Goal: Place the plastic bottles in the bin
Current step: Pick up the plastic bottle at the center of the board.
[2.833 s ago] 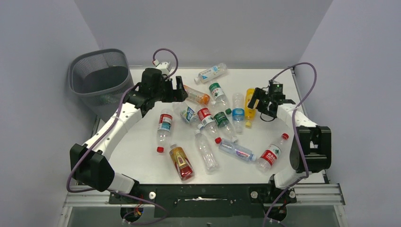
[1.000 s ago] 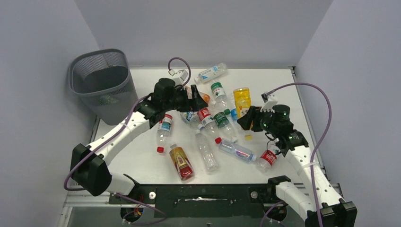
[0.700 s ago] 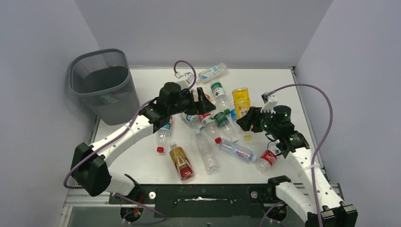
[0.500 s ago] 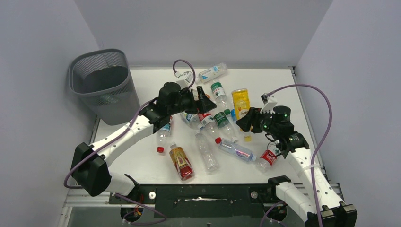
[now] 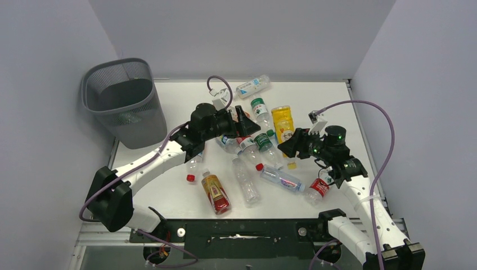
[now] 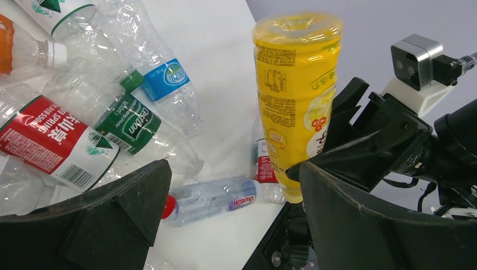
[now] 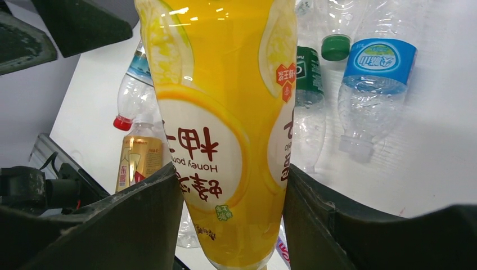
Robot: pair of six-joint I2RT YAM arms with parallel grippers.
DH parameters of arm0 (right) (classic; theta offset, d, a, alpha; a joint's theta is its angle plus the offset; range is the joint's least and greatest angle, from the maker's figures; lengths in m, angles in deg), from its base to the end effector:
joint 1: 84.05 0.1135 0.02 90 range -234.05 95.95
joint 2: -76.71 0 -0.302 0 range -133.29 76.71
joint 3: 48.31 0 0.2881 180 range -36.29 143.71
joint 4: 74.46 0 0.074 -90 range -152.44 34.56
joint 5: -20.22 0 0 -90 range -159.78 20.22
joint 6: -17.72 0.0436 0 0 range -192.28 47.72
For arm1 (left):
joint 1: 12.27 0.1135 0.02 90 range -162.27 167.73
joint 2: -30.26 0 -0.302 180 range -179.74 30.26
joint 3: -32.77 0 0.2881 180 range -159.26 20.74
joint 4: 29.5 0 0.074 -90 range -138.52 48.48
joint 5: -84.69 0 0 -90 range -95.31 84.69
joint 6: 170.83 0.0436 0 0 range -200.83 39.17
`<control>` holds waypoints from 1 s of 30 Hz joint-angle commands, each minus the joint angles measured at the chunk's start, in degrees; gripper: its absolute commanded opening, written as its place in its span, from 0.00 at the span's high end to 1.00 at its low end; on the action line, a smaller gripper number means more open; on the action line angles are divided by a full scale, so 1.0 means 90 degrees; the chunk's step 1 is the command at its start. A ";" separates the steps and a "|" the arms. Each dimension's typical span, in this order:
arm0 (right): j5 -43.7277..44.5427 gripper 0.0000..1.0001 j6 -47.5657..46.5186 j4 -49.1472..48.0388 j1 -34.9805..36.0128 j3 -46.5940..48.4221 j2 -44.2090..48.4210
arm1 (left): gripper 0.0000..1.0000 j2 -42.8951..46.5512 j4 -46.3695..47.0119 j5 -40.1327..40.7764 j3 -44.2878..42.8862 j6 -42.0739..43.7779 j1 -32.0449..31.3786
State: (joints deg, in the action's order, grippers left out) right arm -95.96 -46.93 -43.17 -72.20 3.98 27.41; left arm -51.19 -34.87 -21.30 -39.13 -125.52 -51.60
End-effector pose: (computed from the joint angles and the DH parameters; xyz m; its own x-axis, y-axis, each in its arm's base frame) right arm 0.2019 0.0620 0.3039 -0.6610 0.2539 -0.7061 -0.3115 0.7633 0.5660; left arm 0.2795 -0.2446 0.3345 -0.7149 -0.2883 -0.6371 0.4395 0.5235 -0.7300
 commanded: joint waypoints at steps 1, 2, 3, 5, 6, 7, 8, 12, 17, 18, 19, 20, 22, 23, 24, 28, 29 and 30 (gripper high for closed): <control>-0.0317 0.43 0.0172 -0.0510 0.0114 -0.0009 -0.0033 | 0.15 -0.0059 0.0862 -0.0160 0.0041 -0.0149 -0.0065; -0.0331 0.43 0.0207 -0.0555 0.0131 -0.0025 -0.0062 | 0.15 -0.0073 0.0913 -0.0165 0.0033 -0.0155 -0.0081; -0.0354 0.44 0.0240 -0.0606 0.0160 -0.0035 -0.0089 | 0.15 -0.0087 0.0966 -0.0167 0.0032 -0.0152 -0.0105; -0.0363 0.44 0.0319 -0.0707 0.0261 -0.0041 -0.0124 | 0.15 -0.0109 0.1106 -0.0167 0.0032 -0.0175 -0.0140; -0.0350 0.44 0.0343 -0.0741 0.0306 -0.0032 -0.0162 | 0.15 -0.0116 0.1175 -0.0167 0.0045 -0.0188 -0.0150; -0.0332 0.44 0.0362 -0.0768 0.0351 -0.0023 -0.0191 | 0.15 -0.0119 0.1258 -0.0174 0.0058 -0.0204 -0.0167; -0.0306 0.44 0.0380 -0.0796 0.0394 -0.0013 -0.0216 | 0.15 -0.0108 0.1340 -0.0176 0.0074 -0.0227 -0.0184; -0.0250 0.44 0.0442 -0.0910 0.0561 0.0034 -0.0348 | 0.15 -0.0117 0.1582 -0.0158 0.0115 -0.0257 -0.0278; -0.0124 0.44 0.0503 -0.1007 0.0869 0.0181 -0.0528 | 0.15 -0.0187 0.1690 -0.0115 0.0111 -0.0239 -0.0382; -0.0070 0.44 0.0513 -0.1008 0.0968 0.0213 -0.0544 | 0.15 -0.0210 0.1671 -0.0079 0.0102 -0.0224 -0.0395; -0.0012 0.44 0.0524 -0.1008 0.1047 0.0247 -0.0556 | 0.15 -0.0225 0.1629 -0.0063 0.0092 -0.0205 -0.0404; 0.0040 0.44 0.0529 -0.1008 0.1127 0.0273 -0.0565 | 0.14 -0.0225 0.1617 -0.0039 0.0091 -0.0194 -0.0412; 0.0136 0.44 0.0534 -0.0982 0.1250 0.0323 -0.0559 | 0.14 -0.0225 0.1569 0.0009 0.0081 -0.0160 -0.0422; 0.0187 0.44 0.0540 -0.0976 0.1303 0.0334 -0.0544 | 0.15 -0.0211 0.1518 0.0035 0.0073 -0.0145 -0.0424; 0.0232 0.44 0.0543 -0.0964 0.1347 0.0339 -0.0531 | 0.15 -0.0212 0.1475 0.0059 0.0058 -0.0105 -0.0425; 0.0432 0.44 0.0529 -0.0869 0.1423 0.0373 -0.0467 | 0.15 -0.0170 0.1365 0.0139 0.0042 -0.0032 -0.0425; 0.0449 0.44 0.0520 -0.0849 0.1431 0.0385 -0.0461 | 0.14 -0.0160 0.1342 0.0161 0.0042 -0.0021 -0.0425; 0.0454 0.44 0.0515 -0.0832 0.1443 0.0396 -0.0449 | 0.15 -0.0149 0.1333 0.0178 0.0047 -0.0014 -0.0425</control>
State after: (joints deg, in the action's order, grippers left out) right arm -93.20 -42.34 -48.26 -59.96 4.03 22.01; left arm -53.33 -24.64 -20.90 -37.67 -126.87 -55.09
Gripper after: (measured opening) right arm 0.571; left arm 0.854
